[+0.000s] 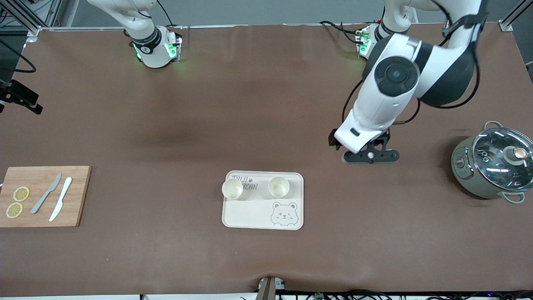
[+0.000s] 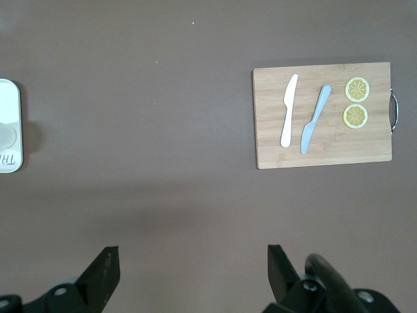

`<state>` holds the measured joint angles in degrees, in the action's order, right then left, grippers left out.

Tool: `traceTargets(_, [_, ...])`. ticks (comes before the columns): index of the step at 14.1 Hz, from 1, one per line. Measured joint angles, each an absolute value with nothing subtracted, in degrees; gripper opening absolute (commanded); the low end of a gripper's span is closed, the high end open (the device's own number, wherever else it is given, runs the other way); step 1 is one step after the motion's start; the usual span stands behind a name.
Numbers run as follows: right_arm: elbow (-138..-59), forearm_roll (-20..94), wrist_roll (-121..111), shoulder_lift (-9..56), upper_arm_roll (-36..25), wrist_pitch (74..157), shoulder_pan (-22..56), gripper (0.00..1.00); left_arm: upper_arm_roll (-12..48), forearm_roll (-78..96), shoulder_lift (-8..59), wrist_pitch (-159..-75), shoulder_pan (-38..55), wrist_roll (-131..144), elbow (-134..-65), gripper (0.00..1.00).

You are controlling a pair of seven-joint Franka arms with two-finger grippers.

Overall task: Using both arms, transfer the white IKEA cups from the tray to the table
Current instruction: 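Move the left gripper down toward the cup on the white tray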

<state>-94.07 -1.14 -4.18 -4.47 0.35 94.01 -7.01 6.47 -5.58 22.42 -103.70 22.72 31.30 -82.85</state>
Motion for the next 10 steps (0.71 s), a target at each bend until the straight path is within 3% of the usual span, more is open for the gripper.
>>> traceTargets(5, [-93.88, -1.14, -4.18, -4.45, 0.37, 94.01, -7.01, 1.0, 6.5, -5.6, 32.3, -114.91, 26.7, 42.08, -80.41, 1.0])
traceTargets(10, [-93.59, -1.14, -4.2, -4.15, 0.59, 94.53, -7.0, 1.0, 6.32, -5.62, 37.17, -123.62, 27.52, 46.04, -79.81, 1.0])
